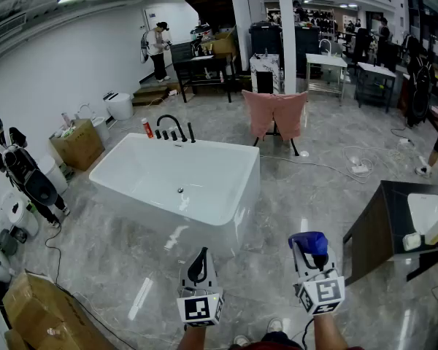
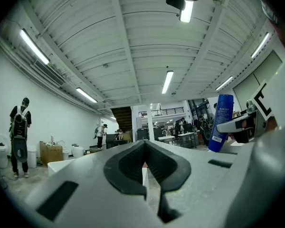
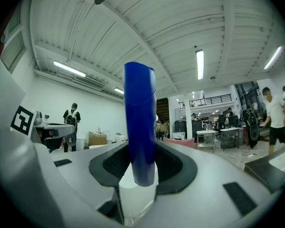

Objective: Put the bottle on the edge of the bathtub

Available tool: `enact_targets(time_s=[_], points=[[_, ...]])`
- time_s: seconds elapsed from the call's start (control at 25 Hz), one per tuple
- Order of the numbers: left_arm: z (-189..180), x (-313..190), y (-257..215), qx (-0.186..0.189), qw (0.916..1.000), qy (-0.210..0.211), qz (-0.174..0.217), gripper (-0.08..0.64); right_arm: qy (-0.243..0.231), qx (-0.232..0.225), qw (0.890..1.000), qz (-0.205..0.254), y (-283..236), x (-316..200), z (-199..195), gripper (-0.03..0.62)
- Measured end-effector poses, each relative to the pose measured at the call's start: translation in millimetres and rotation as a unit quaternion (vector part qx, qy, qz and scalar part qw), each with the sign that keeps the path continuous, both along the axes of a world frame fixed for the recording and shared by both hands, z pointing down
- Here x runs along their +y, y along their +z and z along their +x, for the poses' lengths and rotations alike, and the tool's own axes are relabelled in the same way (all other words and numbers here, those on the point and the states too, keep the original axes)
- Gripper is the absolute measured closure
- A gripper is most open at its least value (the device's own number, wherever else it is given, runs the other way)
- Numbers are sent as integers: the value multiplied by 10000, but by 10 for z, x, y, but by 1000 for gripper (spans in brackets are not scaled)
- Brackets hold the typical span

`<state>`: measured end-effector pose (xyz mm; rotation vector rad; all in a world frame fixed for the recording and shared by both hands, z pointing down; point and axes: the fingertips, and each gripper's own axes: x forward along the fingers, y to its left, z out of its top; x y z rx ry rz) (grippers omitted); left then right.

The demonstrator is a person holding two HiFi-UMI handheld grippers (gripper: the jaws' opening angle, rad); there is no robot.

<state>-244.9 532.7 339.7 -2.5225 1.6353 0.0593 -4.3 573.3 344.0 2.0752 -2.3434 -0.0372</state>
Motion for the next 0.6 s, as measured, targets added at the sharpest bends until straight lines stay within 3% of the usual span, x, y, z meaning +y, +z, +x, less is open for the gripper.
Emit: enact_targets(time_s=[0.6], points=[[873, -356, 35, -30, 9996, 276, -89, 555, 160, 2, 9999, 0, 76, -277, 730, 442]])
